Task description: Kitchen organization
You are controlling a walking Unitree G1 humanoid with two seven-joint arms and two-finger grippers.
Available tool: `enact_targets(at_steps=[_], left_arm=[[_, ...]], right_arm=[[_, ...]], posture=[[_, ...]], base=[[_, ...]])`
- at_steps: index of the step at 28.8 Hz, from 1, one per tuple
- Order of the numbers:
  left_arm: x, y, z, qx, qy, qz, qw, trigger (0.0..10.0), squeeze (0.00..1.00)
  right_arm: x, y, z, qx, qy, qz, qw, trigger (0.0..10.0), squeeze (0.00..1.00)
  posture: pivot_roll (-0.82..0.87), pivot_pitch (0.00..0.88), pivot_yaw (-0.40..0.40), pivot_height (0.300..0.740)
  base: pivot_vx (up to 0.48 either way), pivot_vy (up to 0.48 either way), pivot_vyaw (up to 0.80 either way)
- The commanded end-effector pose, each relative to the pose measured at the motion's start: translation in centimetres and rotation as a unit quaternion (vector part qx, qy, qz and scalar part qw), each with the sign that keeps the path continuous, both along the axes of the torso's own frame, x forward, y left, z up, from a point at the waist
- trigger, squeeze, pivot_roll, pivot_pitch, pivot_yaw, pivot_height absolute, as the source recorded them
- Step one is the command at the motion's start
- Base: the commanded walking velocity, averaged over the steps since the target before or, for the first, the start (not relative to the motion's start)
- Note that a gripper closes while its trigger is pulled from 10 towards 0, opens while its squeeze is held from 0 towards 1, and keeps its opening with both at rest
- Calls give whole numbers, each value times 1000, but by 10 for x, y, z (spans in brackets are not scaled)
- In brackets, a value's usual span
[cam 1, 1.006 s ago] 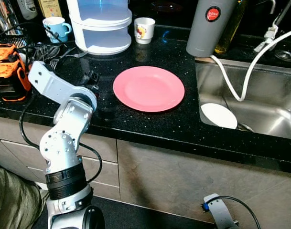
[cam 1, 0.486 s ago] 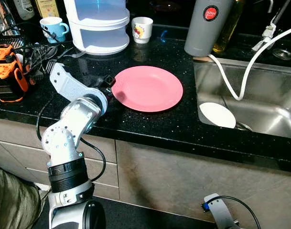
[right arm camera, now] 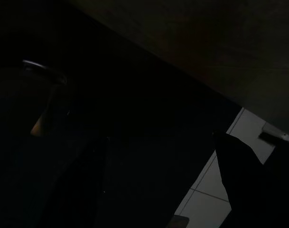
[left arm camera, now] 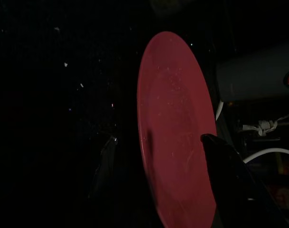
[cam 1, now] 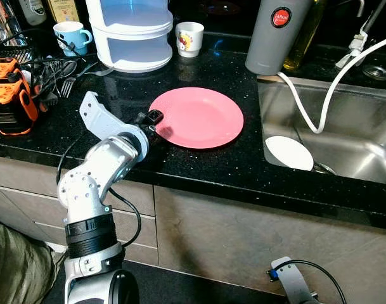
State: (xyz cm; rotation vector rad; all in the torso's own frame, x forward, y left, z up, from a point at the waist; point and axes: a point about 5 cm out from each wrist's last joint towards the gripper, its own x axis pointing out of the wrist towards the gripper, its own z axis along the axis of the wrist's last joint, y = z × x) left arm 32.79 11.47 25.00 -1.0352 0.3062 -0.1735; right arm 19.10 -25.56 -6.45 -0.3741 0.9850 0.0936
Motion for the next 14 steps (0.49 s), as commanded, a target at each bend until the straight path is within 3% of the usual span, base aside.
enact_targets(at_steps=[1,2,3,14], left_arm=[[0,-6,-8,-2,16,-19,1000,3451,0],[0,-6,-8,-2,16,-19,1000,3451,0],[0,-6,-9,-3,18,-22,1000,0,0],[2,-2,-13,-1,22,-23,999,0,0]], right_arm=[[-5,-2,-2,-4,9,0,1000,10000,0],[-5,-2,-2,-4,9,0,1000,10000,0],[-5,-1,-2,-4,7,-2,1000,10000,0],[-4,0,-2,1,4,-8,1000,10000,0]], posture=[[-20,118,-1,740],[-20,118,-1,740],[-19,117,6,740],[3,128,4,740]], base=[[0,0,0],[0,0,0],[0,0,0],[0,0,0]])
